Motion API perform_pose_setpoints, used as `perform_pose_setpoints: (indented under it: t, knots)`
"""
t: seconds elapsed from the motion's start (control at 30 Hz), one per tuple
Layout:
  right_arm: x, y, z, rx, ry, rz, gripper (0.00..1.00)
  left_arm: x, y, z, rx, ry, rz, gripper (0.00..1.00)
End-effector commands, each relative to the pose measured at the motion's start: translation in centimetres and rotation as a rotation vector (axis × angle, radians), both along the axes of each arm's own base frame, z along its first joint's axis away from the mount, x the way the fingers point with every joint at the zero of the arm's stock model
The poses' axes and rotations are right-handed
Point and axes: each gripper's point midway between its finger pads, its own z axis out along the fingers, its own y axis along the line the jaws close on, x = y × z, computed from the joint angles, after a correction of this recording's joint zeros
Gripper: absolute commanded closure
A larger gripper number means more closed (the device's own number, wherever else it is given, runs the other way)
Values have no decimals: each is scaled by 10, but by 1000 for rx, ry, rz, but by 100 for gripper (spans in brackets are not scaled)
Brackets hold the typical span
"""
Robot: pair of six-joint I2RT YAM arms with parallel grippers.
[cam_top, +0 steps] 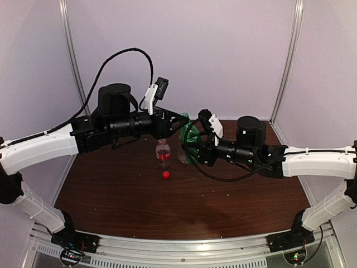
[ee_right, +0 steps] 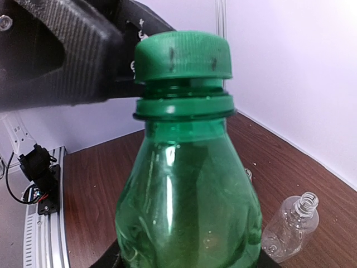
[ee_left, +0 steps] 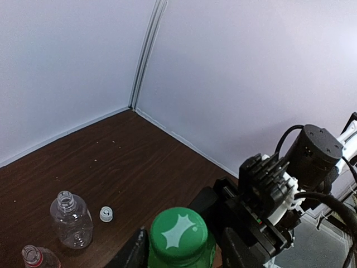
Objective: Unscrew the bottle caps
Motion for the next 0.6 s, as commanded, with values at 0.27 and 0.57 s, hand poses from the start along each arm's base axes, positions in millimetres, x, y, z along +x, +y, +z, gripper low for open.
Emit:
perform_pose_setpoints:
  t: [0.27,0.57]
  knots:
    - [-24,-3,20,43,-48,128,59,-21,14,26,-78,-103,-189,33]
    - [-75,15,24,48,-1,487,57,-65,30,34,-126,-246,-514,21]
